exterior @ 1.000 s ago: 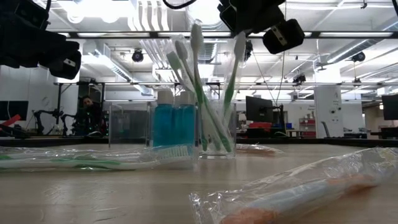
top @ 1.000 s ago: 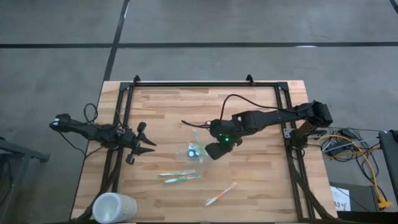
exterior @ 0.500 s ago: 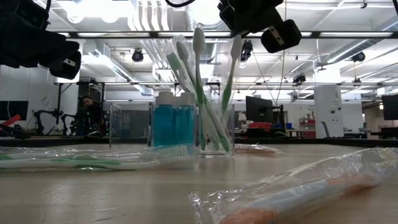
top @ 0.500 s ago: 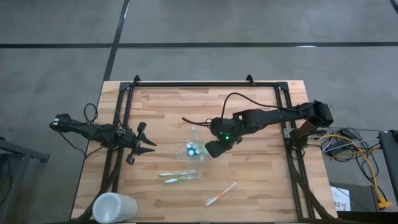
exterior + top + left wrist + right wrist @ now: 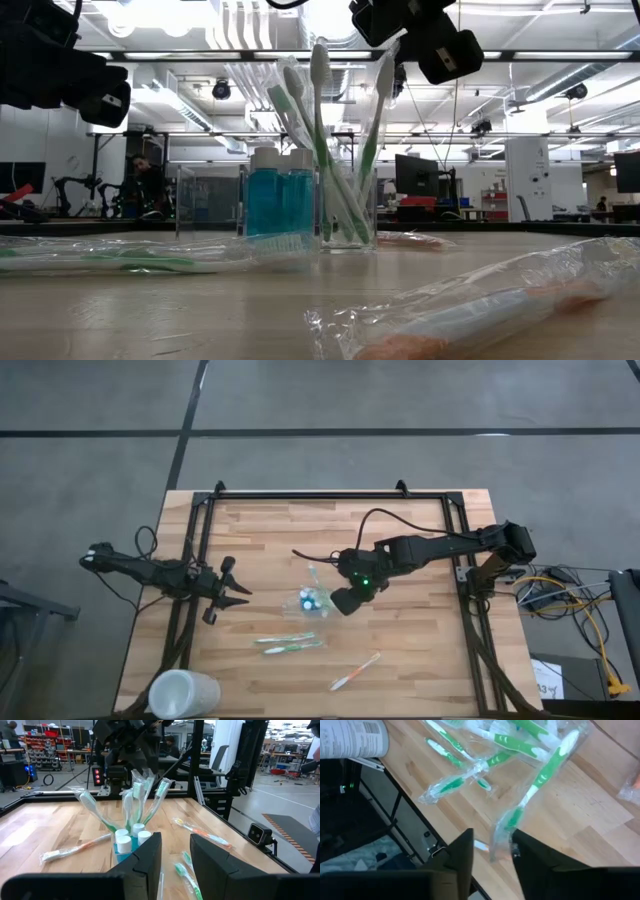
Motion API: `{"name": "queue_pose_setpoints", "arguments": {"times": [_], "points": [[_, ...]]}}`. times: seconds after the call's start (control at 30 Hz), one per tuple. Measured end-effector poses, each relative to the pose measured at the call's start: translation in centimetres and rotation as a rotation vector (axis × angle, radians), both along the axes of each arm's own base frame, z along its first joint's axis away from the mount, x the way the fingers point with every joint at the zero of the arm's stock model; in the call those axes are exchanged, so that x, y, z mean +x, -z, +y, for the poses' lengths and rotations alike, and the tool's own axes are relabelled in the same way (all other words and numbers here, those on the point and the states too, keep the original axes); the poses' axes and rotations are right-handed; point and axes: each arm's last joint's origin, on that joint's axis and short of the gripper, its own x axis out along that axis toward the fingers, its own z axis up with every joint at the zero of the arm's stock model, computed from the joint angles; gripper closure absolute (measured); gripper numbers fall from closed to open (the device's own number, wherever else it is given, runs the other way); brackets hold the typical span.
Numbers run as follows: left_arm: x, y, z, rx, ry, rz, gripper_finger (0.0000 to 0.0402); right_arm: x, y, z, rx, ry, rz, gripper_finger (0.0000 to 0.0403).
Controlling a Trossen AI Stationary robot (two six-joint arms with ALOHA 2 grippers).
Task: Pick & Place toothbrushing station
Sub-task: Put the green toothbrush into the transparent organizer, then adjust the transparent organizer on the table
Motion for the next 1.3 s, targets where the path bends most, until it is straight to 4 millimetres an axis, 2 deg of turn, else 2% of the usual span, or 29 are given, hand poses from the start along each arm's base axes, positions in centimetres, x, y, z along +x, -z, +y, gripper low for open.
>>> {"name": "queue_pose_setpoints", "arguments": {"times": [0.13, 0.23, 0.4, 0.53, 0.77, 1.03, 1.13, 1.23, 1.3], "points": [[0.0, 0.0, 0.0, 0.0, 0.0, 0.0, 0.0293, 0.0, -0.2, 0.0, -0.01, -0.021, -0.029, 0.0239], [0.0, 0.0, 0.0, 0.0, 0.0, 0.0, 0.0293, -0.2, -0.8, -0.1, -0.015, -0.005, -0.053, 0.0223], [0.0, 0.0, 0.0, 0.0, 0.0, 0.0, 0.0293, -1.1, -2.4, -0.7, -0.146, 0.099, -0.119, 0.022], [0.0, 0.0, 0.0, 0.0, 0.0, 0.0, 0.0293, -2.1, -4.3, -0.2, -0.277, 0.123, -0.226, 0.022], [0.0, 0.0, 0.0, 0.0, 0.0, 0.0, 0.0293, -4.0, -6.8, 1.8, -0.466, -0.029, -0.386, 0.022], [0.0, 0.0, 0.0, 0.0, 0.0, 0.0, 0.0293, -5.5, -8.2, 3.3, -0.648, -0.139, -0.483, 0.022], [0.0, 0.0, 0.0, 0.0, 0.0, 0.0, 0.0293, -6.2, -9.3, 4.5, -0.848, -0.096, -0.548, 0.022], [0.0, 0.0, 0.0, 0.0, 0.0, 0.0, 0.0293, -7.4, -11.0, 6.6, -1.12, 0.051, -0.621, 0.0223], [0.0, 0.0, 0.0, 0.0, 0.0, 0.0, 0.0293, -8.3, -11.5, 8.1, -1.29, 0.077, -0.614, 0.0229]]}}
